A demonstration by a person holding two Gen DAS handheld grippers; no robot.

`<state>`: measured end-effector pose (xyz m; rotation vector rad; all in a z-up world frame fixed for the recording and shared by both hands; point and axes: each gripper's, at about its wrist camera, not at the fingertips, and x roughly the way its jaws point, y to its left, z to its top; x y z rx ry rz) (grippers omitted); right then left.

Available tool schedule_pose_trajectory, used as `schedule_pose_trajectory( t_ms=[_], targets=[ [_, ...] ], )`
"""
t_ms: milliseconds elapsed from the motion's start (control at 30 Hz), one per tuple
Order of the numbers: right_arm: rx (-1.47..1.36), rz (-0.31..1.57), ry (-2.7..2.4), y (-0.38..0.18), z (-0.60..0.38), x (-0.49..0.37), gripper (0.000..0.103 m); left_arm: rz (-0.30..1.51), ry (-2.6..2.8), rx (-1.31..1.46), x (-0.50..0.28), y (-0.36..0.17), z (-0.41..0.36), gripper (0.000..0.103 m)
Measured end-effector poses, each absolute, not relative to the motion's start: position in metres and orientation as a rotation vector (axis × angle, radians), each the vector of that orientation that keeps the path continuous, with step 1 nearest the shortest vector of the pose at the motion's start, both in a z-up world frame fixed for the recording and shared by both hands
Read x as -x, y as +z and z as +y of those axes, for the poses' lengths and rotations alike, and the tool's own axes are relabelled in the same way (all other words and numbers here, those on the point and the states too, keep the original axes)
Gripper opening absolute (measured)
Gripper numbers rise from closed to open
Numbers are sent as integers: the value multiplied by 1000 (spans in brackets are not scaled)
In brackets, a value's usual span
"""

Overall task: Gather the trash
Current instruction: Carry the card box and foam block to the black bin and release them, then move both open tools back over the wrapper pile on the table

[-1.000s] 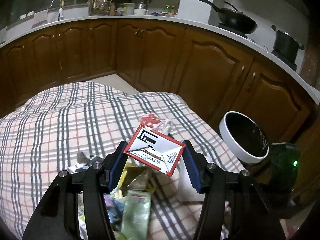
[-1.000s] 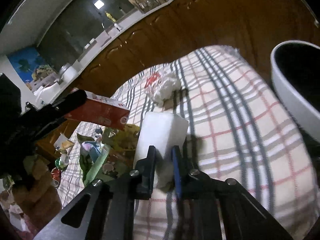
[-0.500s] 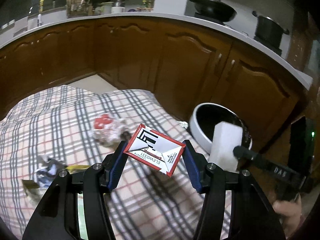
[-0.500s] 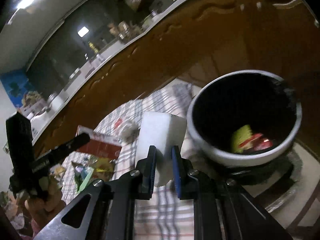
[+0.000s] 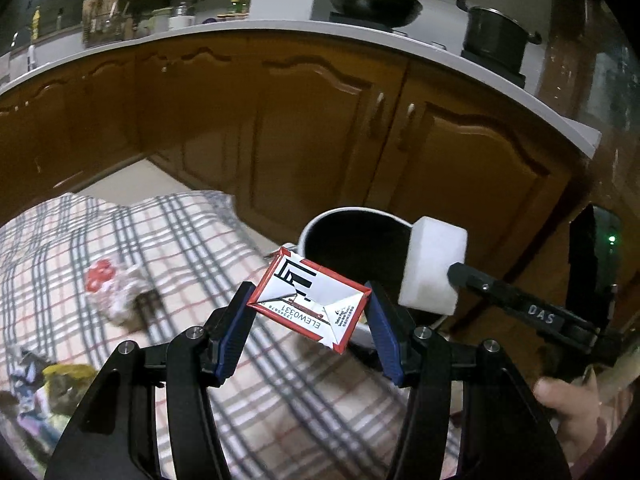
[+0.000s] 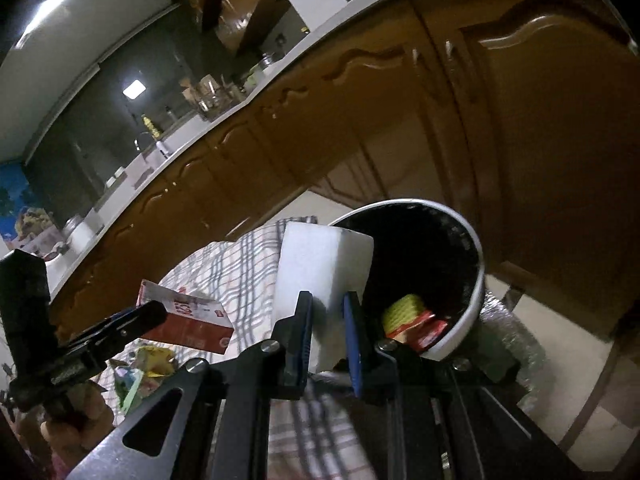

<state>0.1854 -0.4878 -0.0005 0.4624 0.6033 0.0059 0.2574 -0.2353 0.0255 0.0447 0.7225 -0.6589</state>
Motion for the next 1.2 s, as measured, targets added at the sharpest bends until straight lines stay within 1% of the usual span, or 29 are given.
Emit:
schedule_pose_trajectory(
  t_ms=[300, 600, 1000, 1033, 1100, 1133, 1167, 1200],
  targets=[
    [-423, 615, -42, -2, -512, -196, 15, 720, -721, -40, -270, 28, -276, 55],
    [-418, 648, -48, -11, -523, -207, 15, 753, -726, -48, -284, 12, -305, 55],
    [-413, 700, -52, -23, -530, -224, 15, 820, -730, -57, -297, -9, -317, 55],
    [-414, 706, -51, -24, -530, -225, 19, 834, -732, -53, -298, -11, -317, 55],
    [-429, 712, -49, -26, -533, -227, 22, 857, -737, -37, -301, -13, -316, 56],
    [-442, 711, -47, -26, -534, -227, 28, 860, -737, -30, -302, -14, -314, 58],
    [-455, 710, -41, -26, -535, -228, 38, 861, -728, -24, -302, -14, -312, 62],
    [-465, 705, -37, -26, -537, -228, 44, 858, -726, -19, -301, -13, -311, 63]
  ],
)
